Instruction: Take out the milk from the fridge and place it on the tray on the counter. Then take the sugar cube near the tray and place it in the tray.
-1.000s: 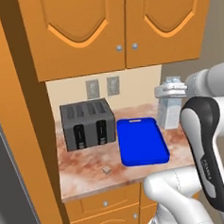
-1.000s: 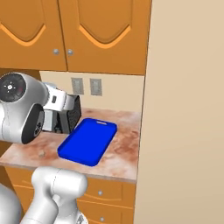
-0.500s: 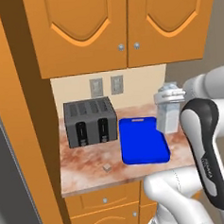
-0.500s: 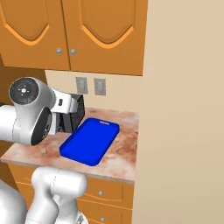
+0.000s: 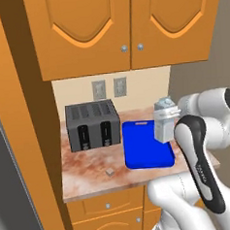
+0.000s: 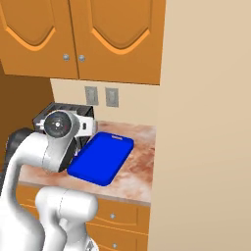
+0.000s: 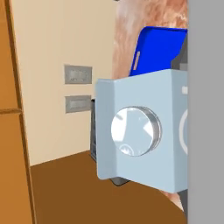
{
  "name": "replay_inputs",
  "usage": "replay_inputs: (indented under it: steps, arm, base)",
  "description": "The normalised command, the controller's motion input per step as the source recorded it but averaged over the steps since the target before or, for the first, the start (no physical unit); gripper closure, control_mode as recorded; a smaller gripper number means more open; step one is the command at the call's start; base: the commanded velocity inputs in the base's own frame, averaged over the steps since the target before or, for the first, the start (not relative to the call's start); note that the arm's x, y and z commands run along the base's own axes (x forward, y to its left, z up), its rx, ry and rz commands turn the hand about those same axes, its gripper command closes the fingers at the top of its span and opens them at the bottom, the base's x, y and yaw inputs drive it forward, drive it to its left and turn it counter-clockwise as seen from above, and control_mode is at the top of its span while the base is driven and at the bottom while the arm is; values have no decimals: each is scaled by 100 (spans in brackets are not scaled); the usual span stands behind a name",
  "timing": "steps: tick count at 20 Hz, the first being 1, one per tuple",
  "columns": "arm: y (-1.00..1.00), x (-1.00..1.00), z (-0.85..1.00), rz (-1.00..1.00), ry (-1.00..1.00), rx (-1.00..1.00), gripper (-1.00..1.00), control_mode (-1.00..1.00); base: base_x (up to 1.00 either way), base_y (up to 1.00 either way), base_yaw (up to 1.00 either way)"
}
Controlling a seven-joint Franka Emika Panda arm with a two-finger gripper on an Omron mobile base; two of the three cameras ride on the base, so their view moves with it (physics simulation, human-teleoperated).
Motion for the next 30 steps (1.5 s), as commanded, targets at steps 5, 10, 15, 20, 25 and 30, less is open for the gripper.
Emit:
replay_inputs:
  steps: [5, 10, 15, 20, 25, 30]
  arm:
    - [-1, 79, -32, 16, -1, 0, 100, -100]
    - [-3, 71, -18, 17, 6, 1, 100, -100]
    - [-11, 51, -14, 10, 0, 0, 100, -100]
    - [-10, 36, -26, 7, 0, -5, 100, -100]
    - [-1, 29, -35, 6, -3, -7, 100, -100]
    - [0, 30, -32, 8, -10, 0, 100, -100]
  base:
    - [0, 0, 0]
    - [0, 0, 0]
    - [0, 0, 0]
    - [0, 0, 0]
    - [0, 0, 0]
    - [0, 0, 0]
